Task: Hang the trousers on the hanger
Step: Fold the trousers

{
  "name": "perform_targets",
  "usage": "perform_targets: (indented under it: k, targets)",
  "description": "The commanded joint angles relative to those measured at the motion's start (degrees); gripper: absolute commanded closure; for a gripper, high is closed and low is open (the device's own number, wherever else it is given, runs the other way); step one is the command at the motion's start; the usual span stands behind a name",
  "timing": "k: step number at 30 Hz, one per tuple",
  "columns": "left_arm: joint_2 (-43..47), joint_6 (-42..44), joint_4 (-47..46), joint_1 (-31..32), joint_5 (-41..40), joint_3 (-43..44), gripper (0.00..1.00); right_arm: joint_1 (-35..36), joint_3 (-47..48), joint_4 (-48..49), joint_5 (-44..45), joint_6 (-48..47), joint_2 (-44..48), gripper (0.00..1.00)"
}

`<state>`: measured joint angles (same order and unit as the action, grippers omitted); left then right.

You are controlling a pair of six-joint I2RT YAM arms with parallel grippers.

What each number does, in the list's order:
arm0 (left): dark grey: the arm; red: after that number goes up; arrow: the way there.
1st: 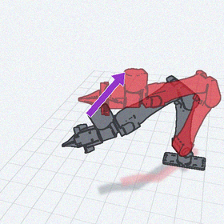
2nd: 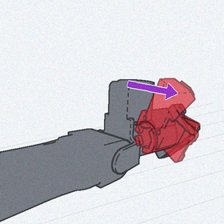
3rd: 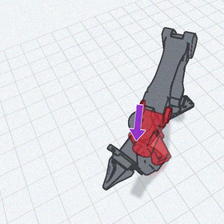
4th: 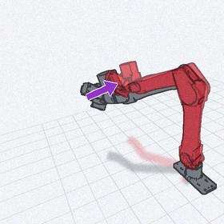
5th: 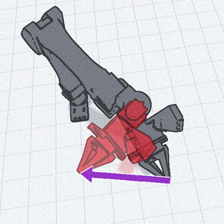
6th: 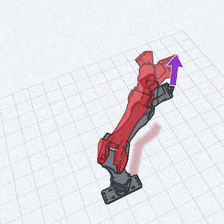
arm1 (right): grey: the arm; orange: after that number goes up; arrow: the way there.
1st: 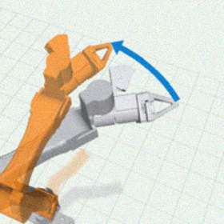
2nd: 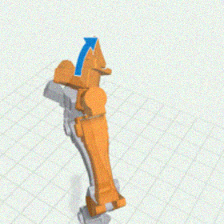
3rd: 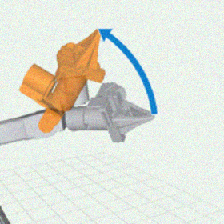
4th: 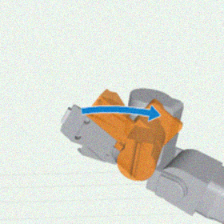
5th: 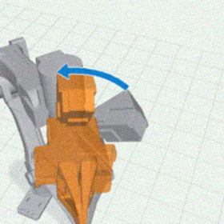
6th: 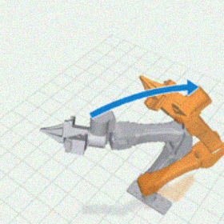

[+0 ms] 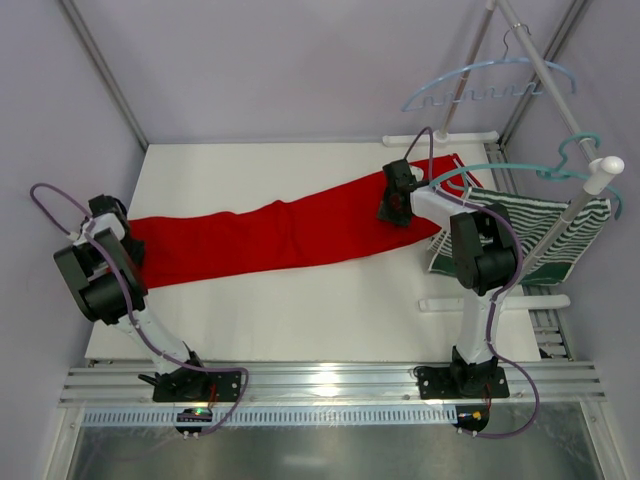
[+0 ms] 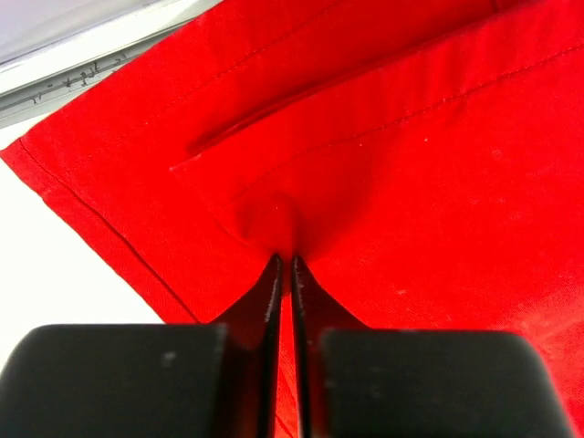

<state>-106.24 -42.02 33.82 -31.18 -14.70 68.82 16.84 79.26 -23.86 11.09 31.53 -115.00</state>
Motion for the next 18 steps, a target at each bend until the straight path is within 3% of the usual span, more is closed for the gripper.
perform_targets:
  k: [1, 6, 9, 11, 18]
  targets:
    - [-2.31, -1.40, -0.69, -0.37, 0.29, -0.27, 0.99, -1.20, -0.69, -0.75, 1.92, -1.38, 0.21, 0.52]
    - [-2.22, -0.87, 4.84, 0.85, -4.00, 3.86, 1.00, -1.20, -0.34, -1.02, 2.27, -1.47, -0.14, 0.52]
    - [-2.40, -0.17, 8.53, 2.43, -7.52, 6.94, 0.94, -1.29, -0.08, -1.10, 2.35, -1.21, -0.22, 0.52]
    - [-2.66, -0.17, 12.03, 2.88, -10.16, 9.22, 0.99, -1.28, 0.19, -1.37, 2.35, -1.47, -0.40, 0.52]
    - [-1.52, -0.96, 17.50, 3.05, -17.02, 12.48, 0.99, -1.20, 2.29, -3.20, 3.41, -0.86, -1.80, 0.52]
